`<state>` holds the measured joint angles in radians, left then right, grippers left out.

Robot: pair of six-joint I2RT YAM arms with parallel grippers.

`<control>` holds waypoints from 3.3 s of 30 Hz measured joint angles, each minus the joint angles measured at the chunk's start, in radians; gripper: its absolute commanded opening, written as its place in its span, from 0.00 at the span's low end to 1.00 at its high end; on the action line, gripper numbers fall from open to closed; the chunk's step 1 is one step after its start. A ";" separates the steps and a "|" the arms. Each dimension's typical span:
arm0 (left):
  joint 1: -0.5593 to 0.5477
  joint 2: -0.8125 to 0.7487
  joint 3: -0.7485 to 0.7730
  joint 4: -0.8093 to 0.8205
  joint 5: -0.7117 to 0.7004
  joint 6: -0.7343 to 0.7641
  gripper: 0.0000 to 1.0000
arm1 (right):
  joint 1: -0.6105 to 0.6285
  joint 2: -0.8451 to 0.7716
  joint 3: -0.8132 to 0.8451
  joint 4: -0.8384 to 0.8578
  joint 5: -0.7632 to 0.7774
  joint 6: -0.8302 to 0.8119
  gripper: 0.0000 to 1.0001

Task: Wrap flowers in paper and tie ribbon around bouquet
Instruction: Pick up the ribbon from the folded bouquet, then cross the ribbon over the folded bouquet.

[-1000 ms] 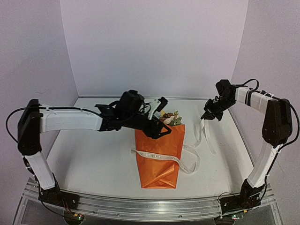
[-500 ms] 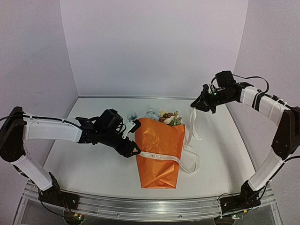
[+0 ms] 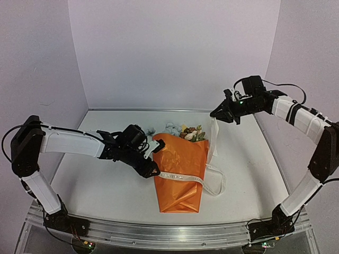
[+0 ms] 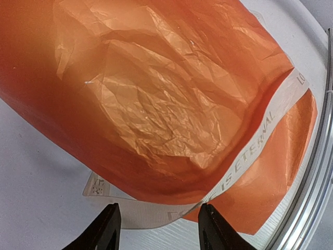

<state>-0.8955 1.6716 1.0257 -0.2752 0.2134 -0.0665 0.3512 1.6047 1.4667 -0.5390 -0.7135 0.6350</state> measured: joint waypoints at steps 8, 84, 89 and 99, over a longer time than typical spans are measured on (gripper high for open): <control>0.000 0.033 0.025 -0.023 0.031 0.021 0.37 | 0.031 0.008 0.062 0.002 -0.041 -0.003 0.11; -0.099 0.121 0.148 -0.173 -0.083 0.139 0.00 | 0.066 0.033 0.009 -0.011 0.066 -0.082 0.00; -0.088 0.121 0.151 -0.106 -0.076 0.140 0.00 | 0.066 0.032 0.004 0.012 0.074 -0.073 0.00; 0.010 0.213 0.224 0.085 0.059 0.086 0.00 | 0.067 0.064 0.004 0.294 -0.013 0.175 0.00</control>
<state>-0.8853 1.8847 1.2494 -0.1904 0.2725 0.0192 0.4180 1.6685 1.4707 -0.2453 -0.7265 0.8099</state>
